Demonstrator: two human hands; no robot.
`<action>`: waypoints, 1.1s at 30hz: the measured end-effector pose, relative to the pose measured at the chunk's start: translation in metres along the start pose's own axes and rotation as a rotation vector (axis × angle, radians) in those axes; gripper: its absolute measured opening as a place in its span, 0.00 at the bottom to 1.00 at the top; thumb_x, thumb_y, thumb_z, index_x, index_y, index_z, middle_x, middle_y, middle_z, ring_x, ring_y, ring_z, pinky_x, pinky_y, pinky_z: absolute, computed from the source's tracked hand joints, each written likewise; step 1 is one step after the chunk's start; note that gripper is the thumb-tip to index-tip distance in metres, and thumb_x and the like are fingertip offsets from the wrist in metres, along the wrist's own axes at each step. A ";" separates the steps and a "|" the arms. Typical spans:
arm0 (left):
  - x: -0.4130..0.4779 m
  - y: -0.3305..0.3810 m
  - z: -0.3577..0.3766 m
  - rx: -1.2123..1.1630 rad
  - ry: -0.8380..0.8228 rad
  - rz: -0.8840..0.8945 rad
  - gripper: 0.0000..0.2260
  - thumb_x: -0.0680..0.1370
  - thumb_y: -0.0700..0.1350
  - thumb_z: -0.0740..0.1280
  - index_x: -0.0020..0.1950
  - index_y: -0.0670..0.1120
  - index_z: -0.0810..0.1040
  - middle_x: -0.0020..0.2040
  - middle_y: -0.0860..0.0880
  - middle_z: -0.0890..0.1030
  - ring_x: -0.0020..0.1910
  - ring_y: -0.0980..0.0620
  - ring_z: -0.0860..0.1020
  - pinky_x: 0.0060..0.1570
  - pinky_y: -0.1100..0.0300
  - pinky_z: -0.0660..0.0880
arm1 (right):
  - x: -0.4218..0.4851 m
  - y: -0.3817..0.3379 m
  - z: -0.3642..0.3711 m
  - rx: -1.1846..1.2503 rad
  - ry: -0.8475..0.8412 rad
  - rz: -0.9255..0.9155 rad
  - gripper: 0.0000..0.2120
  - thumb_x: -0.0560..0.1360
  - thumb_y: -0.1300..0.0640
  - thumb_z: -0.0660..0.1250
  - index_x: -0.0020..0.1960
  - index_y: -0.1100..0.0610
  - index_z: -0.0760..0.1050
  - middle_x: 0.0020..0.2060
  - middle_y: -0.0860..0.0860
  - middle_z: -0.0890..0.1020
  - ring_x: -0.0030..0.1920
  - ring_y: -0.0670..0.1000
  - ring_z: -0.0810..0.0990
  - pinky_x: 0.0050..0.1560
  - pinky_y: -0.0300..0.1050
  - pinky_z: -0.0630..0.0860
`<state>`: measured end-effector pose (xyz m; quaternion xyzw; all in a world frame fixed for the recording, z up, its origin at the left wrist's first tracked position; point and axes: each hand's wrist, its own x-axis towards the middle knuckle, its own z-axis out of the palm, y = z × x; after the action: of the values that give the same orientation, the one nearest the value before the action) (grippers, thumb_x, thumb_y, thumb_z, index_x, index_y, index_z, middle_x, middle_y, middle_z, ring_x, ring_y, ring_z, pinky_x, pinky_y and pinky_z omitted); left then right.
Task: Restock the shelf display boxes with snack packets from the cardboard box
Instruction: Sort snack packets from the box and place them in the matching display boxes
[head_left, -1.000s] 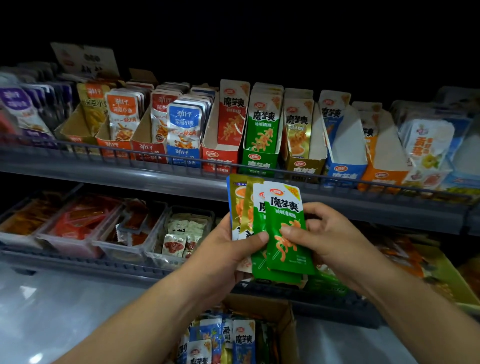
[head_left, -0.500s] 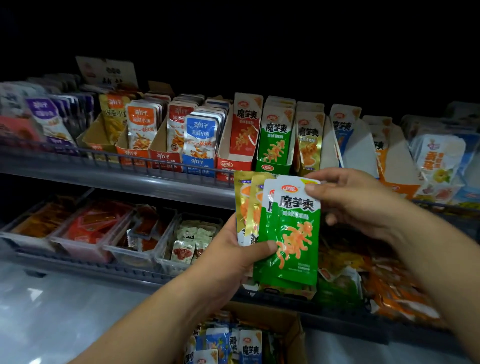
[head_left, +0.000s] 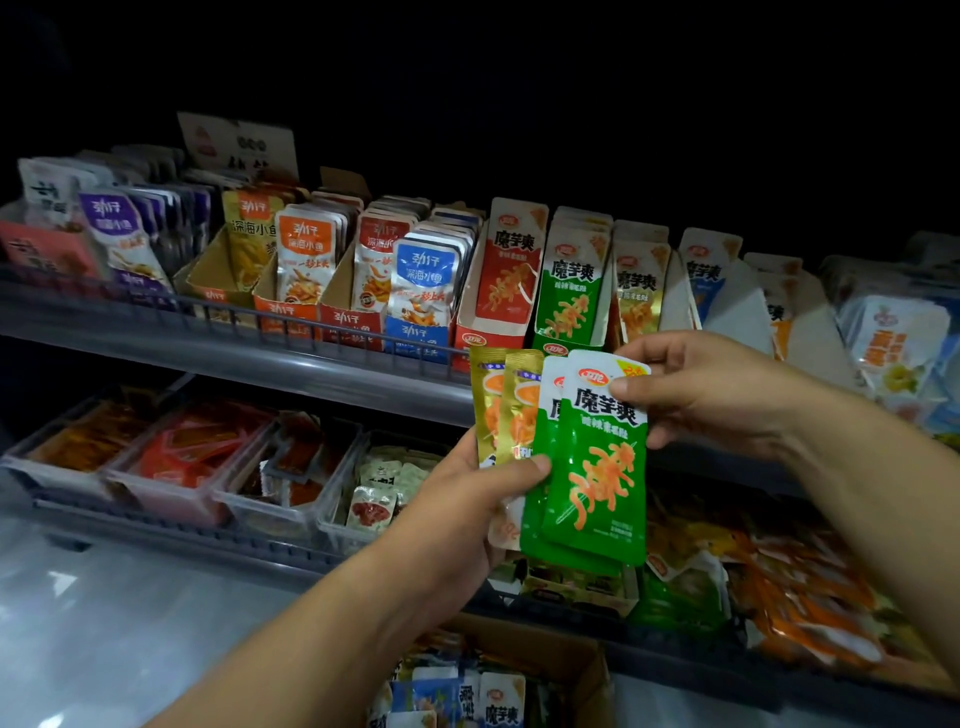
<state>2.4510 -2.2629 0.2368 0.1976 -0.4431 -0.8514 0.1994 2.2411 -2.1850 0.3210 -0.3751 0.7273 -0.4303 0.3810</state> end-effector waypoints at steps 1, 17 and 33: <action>0.001 0.001 -0.001 -0.020 0.020 -0.010 0.16 0.81 0.34 0.63 0.66 0.47 0.77 0.58 0.44 0.86 0.54 0.42 0.85 0.53 0.45 0.82 | 0.000 0.000 -0.001 0.018 0.024 -0.004 0.07 0.77 0.65 0.69 0.55 0.61 0.76 0.47 0.61 0.85 0.39 0.54 0.84 0.26 0.40 0.79; 0.005 0.003 -0.008 0.079 0.089 -0.032 0.16 0.83 0.33 0.60 0.67 0.48 0.73 0.56 0.39 0.86 0.54 0.38 0.85 0.61 0.38 0.78 | 0.031 -0.049 -0.044 -0.162 0.536 -0.530 0.06 0.80 0.63 0.67 0.54 0.57 0.71 0.49 0.58 0.78 0.45 0.51 0.82 0.32 0.36 0.80; 0.014 0.001 -0.003 0.097 0.117 -0.069 0.16 0.82 0.33 0.62 0.65 0.50 0.76 0.54 0.42 0.87 0.56 0.38 0.84 0.60 0.41 0.79 | 0.126 -0.070 -0.039 -0.290 0.590 -0.422 0.16 0.80 0.61 0.67 0.67 0.56 0.73 0.64 0.56 0.75 0.60 0.58 0.78 0.35 0.38 0.81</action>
<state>2.4409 -2.2729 0.2336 0.2716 -0.4643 -0.8223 0.1859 2.1681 -2.3060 0.3692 -0.4263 0.7658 -0.4814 0.0018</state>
